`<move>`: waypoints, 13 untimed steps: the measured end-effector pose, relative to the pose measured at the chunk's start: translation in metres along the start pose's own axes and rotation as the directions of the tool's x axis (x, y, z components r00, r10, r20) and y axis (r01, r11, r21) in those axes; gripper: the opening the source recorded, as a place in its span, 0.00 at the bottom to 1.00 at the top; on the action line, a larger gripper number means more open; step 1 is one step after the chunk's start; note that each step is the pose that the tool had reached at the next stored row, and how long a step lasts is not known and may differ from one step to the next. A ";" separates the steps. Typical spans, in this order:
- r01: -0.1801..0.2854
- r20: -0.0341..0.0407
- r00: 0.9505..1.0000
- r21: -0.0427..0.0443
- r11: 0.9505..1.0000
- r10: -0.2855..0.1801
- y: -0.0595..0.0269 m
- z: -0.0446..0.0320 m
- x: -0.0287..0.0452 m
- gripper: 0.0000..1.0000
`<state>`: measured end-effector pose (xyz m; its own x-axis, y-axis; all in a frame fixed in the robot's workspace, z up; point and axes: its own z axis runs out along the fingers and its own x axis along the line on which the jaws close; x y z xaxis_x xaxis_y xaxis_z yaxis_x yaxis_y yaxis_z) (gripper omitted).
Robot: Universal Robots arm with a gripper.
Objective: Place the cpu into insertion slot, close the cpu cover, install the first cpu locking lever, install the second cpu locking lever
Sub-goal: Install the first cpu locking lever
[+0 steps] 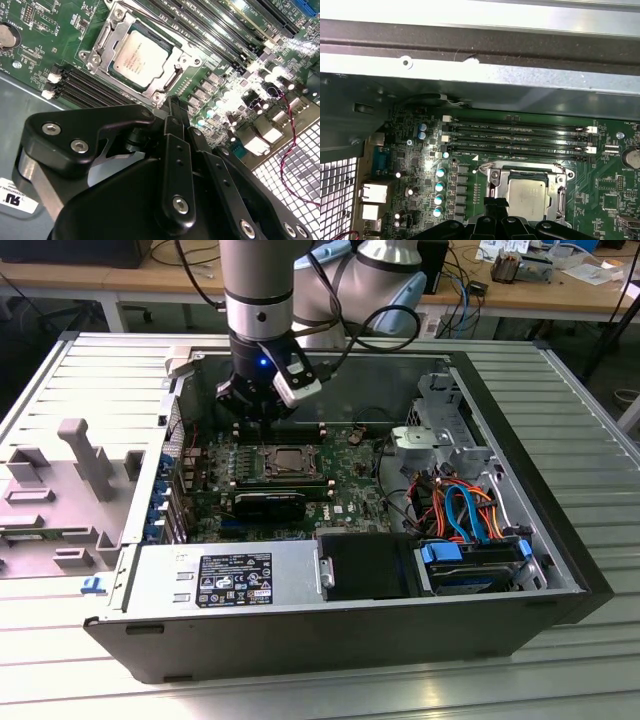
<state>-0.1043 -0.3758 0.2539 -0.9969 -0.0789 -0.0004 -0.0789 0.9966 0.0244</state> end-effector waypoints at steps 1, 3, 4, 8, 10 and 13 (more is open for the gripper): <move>0.000 0.000 1.000 0.000 1.000 0.000 0.0000 0.0000 0.0007 0.11; 0.000 0.000 1.000 0.000 1.000 0.000 0.0002 0.0000 0.0029 0.11; 0.000 0.000 1.000 0.000 1.000 0.000 0.0003 0.0000 0.0037 0.11; 0.000 0.000 1.000 -0.001 1.000 0.000 0.0007 0.0000 0.0082 0.11; 0.000 0.001 1.000 -0.008 1.000 0.000 0.0008 0.0000 0.0097 0.11; 0.000 0.003 1.000 -0.030 1.000 0.000 0.0011 -0.0004 0.0129 0.11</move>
<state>-0.1172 -0.3758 0.2543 -0.9969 -0.0788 -0.0030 -0.0789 0.9954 0.0541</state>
